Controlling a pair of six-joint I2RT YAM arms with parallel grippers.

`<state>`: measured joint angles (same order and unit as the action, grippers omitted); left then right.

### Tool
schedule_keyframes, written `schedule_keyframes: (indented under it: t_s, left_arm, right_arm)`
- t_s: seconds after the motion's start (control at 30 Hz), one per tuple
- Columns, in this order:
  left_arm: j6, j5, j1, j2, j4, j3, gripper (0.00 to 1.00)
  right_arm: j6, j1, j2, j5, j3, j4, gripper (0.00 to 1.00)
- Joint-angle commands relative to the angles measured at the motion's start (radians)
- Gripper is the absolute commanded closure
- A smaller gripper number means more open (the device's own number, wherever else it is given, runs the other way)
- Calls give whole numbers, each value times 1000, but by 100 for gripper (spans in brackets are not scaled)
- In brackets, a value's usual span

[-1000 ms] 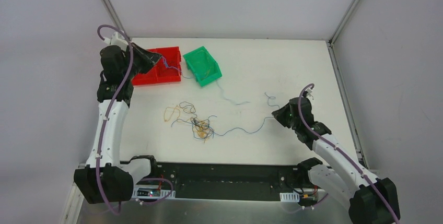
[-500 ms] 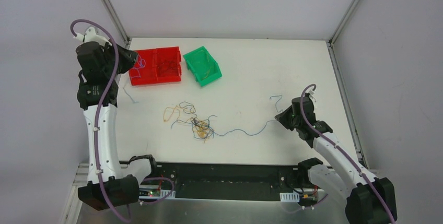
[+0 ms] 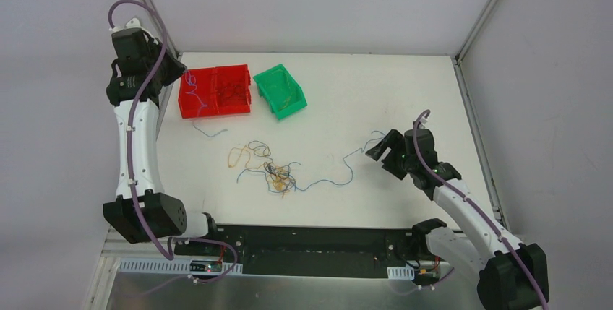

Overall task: Untangle the cables
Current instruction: Place the cable in the bin.

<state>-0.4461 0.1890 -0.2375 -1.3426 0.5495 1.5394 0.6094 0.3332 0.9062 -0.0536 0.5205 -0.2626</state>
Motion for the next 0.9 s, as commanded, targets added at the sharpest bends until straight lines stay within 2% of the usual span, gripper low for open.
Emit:
schedule_keyframes:
  t_s: [0.0,0.27,0.87]
  left_arm:
    - [52,-71,-6,12,30,148,100]
    - [73,-154,-8,-47,33,272,100]
    - [130,-184,-21,-323,33,548,100]
  right_arm:
    - [-45,-5,6,-39,60,9,23]
    - [-59,-5,11,-72,67,21,21]
    - [-59,-4,72,-78,180,-1,21]
